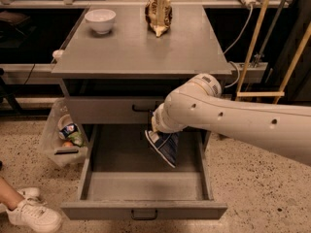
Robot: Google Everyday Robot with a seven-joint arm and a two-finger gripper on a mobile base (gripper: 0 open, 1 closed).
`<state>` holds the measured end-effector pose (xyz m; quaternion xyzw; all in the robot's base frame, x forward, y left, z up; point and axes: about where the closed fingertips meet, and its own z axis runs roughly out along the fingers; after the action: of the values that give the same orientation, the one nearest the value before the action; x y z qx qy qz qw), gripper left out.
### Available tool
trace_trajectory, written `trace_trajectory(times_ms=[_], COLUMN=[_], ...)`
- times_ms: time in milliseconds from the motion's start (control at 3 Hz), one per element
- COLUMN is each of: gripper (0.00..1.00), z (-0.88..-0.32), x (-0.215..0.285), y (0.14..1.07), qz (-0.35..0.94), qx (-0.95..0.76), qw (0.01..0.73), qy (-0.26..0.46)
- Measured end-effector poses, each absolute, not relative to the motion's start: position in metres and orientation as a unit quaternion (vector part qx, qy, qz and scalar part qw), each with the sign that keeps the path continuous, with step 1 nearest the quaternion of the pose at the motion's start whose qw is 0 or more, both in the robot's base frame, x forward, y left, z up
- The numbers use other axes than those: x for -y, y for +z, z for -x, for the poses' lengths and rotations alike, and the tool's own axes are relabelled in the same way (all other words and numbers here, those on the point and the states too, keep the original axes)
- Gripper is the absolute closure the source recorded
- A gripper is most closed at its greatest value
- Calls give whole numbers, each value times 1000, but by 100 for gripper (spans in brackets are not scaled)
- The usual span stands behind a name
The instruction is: Place blue chip bag into middle drawer
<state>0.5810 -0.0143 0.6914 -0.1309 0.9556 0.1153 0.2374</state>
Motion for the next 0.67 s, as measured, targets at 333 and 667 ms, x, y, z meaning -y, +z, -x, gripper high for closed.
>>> trace_trajectory(times_ms=[333,667], gripper=[100,100], z=[-581,-580], x=[14,23], y=[692,677], qz=[132,113], qx=[-955,-959], qw=[238,239], qy=[115,100])
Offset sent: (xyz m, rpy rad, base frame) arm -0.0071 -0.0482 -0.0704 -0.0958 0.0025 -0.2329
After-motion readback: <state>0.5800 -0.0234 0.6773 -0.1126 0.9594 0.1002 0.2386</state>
